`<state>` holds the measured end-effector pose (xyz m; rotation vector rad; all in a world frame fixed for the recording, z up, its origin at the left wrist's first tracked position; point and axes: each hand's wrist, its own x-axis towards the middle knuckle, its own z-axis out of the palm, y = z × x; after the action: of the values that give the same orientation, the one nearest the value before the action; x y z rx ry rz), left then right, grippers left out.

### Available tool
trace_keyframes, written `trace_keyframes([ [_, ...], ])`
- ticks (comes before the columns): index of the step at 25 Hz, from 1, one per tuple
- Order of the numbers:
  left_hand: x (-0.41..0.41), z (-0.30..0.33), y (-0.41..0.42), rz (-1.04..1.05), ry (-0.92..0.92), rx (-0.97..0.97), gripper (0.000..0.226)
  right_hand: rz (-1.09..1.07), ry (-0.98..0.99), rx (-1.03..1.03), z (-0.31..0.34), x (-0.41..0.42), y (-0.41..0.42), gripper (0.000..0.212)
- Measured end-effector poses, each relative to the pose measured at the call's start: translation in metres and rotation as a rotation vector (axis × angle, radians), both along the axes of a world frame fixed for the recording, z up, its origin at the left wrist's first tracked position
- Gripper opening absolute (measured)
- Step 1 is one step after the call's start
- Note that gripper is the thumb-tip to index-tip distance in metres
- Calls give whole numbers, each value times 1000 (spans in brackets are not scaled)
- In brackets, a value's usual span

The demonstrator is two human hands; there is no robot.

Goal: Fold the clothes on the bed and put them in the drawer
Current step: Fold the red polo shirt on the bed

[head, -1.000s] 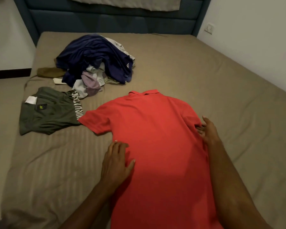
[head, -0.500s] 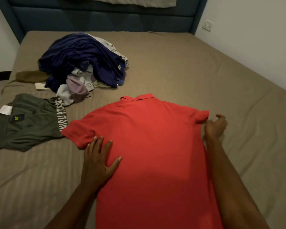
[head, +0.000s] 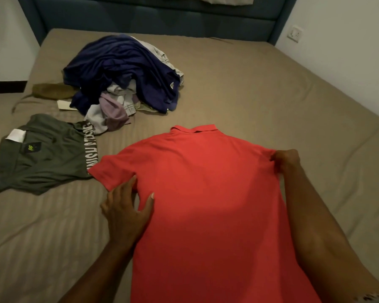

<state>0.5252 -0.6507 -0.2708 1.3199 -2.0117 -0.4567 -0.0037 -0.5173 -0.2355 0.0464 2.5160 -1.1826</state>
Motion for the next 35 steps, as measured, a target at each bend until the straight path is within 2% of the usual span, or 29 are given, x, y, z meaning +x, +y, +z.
trace_keyframes([
  [1, -1, 0, -4, 7, -33, -18, 64, 19, -25, -138, 2, -4, 2, 32],
  [2, -2, -1, -8, -10, -53, -40, 63, -22, -18, -300, 18, 8, 1, 24],
  [4, -4, -6, -11, -56, -65, -71, 59, -177, 65, -537, 29, 13, 5, 36],
  [5, -4, -9, -11, -62, -54, -80, 57, -235, 153, -567, 26, 13, 12, 36],
  [6, -4, -11, -10, -60, -31, -82, 56, -271, 253, -509, 20, 13, 21, 35],
  [8, -3, -12, -10, -53, 17, -89, 54, -276, 482, -188, 13, 26, 34, 42],
  [9, -3, -13, -10, -53, 30, -94, 53, -241, 585, -41, 8, 33, 36, 43],
  [12, -4, -14, -10, -86, 61, -110, 51, -75, 793, 191, 8, 71, 17, 34],
  [13, -3, -15, -11, -92, 78, -115, 51, 47, 763, 316, -1, 81, 10, 36],
  [15, -1, -15, -12, -103, 125, -97, 49, 334, 592, 586, -22, 91, 4, 66],
  [17, 2, -14, -15, -110, 197, -65, 48, 476, 510, 701, -32, 86, 5, 86],
  [19, 8, -10, -20, -54, 397, 79, 49, 473, 494, 709, -30, 84, 7, 90],
  [21, 22, -5, -27, 120, 636, 294, 54, 417, 493, 663, -22, 107, 7, 85],
  [22, 28, 0, -30, 232, 684, 335, 56, 405, 506, 637, -22, 126, 5, 82],
  [24, 36, 10, -36, 405, 599, 382, 63, 436, 518, 621, -31, 173, 2, 81],
  [25, 36, 16, -40, 425, 528, 436, 70, 439, 514, 624, -36, 196, 2, 82],
  [27, 31, 18, -57, 391, 374, 556, 90, 434, 490, 619, -40, 230, 2, 83],
  [29, 26, 19, -78, 325, 265, 682, 100, 435, 465, 620, -40, 245, 5, 85],
  [30, 25, 19, -87, 291, 243, 763, 93, 442, 463, 624, -40, 246, 8, 87],
  [32, 21, 21, -97, 207, 249, 826, 60, 470, 465, 632, -37, 240, 11, 89],
  [33, 20, 27, -97, 181, 284, 805, 49, 485, 461, 636, -36, 238, 13, 90],
  [35, 21, 36, -99, 157, 384, 750, 42, 497, 465, 641, -35, 238, 13, 90],
])
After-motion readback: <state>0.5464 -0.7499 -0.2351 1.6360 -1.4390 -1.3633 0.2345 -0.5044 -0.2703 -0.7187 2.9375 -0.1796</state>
